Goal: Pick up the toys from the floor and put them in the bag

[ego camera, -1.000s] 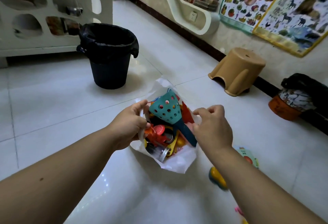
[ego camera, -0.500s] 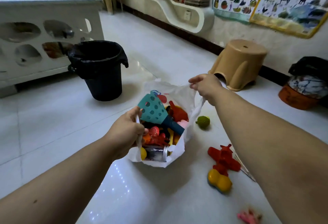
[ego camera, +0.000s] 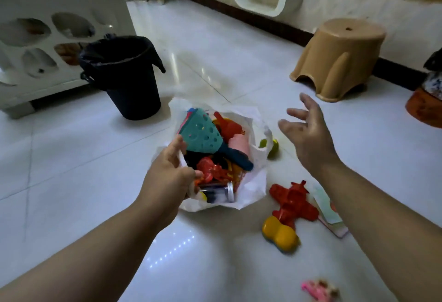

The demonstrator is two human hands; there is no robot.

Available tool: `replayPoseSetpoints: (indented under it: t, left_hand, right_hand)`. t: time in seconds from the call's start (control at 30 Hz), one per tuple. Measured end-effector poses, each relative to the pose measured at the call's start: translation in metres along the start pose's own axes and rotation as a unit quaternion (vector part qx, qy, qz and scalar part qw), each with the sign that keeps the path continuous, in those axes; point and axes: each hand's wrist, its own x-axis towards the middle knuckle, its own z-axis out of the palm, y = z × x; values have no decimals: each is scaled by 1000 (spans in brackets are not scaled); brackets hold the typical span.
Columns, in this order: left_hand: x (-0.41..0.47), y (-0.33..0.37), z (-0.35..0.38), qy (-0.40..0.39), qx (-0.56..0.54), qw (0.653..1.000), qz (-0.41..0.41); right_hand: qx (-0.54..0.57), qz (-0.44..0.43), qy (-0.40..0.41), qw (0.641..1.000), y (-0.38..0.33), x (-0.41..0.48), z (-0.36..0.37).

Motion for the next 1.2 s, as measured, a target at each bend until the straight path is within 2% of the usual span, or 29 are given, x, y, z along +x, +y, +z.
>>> replayPoseSetpoints:
  t: [0.07,0.1,0.13,0.2,0.23,0.27,0.3,0.53,0.6,0.73,0.83,1.0,1.07,1.2]
  left_hand:
    - [0,-2,3,14,8,1000,3]
    - [0,-3,5,17,10,1000,0]
    - [0,-3,6,18,15,1000,-2]
    - [-1,-2,8,20,29,999,-6]
    - [-1,-1,9,22,34,999,-9]
    - [-1,-1,9,21,38,999,-10]
    - [-1,0,7,20,40,999,-9]
    - [-1,-3,-5,19,50,999,-10]
    - [-2,-4,-3,14,58,998,-7]
    - [-3,-3,-1,-4,73,997,-5]
    - [-6,-3,-2,-10,65,998,-6]
    - [-12,-4,-1,-12,80,997,-11]
    - [-13,-4,-1,-5,75,997,-11]
    - [-17,0,1,4,62,998,-21]
  right_hand:
    - [39,44,31,998,50,-35,-7]
    - [-15,74,-9,997,76,-52,-9]
    - [-112,99,-90,985,99,-66,-10]
    - [-343,117,-272,892,136,-87,-6]
    - [-423,115,-308,844,150,-94,-1]
    - [-469,118,-322,814,159,-100,4]
    - [-484,126,-324,803,164,-104,10]
    - [-452,142,-281,835,165,-112,33]
    - [-410,139,-271,859,153,-113,32]
    - [-259,18,-218,941,95,-107,24]
    - [-179,-31,-171,969,45,-87,39]
    - [-153,77,-222,960,22,-31,112]
    - [-152,75,-243,955,23,-24,135]
    - [-92,86,-349,929,32,-31,144]
